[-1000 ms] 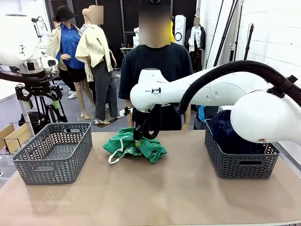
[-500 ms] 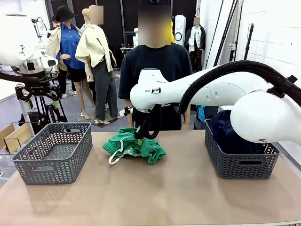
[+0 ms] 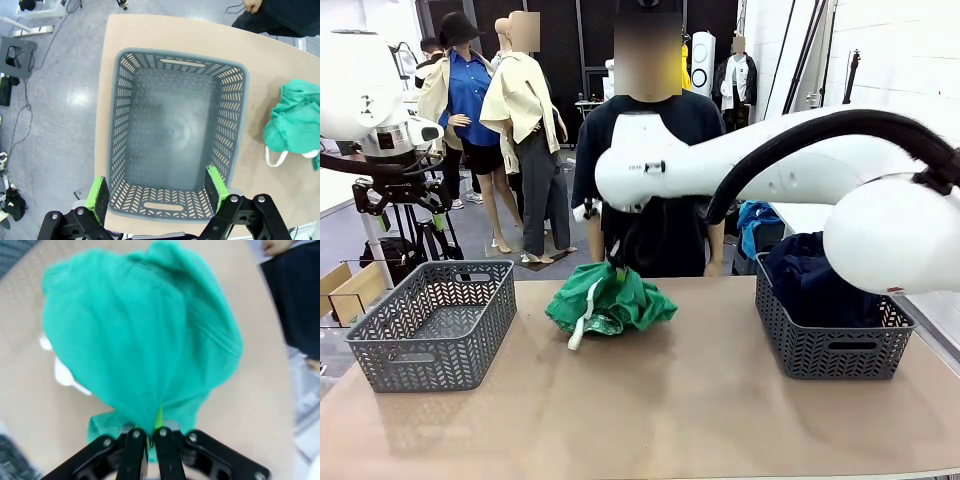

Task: Sort the tops and bottoms.
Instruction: Lift clothes from the center of the table with your right hand.

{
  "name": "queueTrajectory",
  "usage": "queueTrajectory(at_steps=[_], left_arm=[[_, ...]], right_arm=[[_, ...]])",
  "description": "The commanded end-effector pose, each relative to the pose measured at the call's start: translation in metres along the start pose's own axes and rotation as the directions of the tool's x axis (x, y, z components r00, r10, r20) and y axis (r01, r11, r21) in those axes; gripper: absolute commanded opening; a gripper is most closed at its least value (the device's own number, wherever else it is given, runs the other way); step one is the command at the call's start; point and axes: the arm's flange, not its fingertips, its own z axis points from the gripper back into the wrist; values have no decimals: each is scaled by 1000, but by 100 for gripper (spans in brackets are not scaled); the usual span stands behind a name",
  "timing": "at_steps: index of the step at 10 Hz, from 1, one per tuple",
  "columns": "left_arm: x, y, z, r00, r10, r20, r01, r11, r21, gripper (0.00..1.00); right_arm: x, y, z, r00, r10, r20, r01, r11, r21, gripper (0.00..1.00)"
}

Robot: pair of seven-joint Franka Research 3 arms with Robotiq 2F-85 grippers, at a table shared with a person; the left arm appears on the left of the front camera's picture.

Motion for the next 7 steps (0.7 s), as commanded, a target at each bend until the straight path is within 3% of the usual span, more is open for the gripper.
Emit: queueTrajectory(at_steps=[1,3,7], left_arm=[[2,3,2,1000,-6,6,6,1000,-2,100],[2,3,2,1000,-6,6,6,1000,-2,100],[2,3,2,1000,-6,6,6,1000,-2,100]], right_arm=[[14,17,81,999,-28,-16,25,990,-141,0],[16,47,175,1000,1,14,2,977,-212,0],[9,98,278,992,-32,123,68,950,-305,0]])
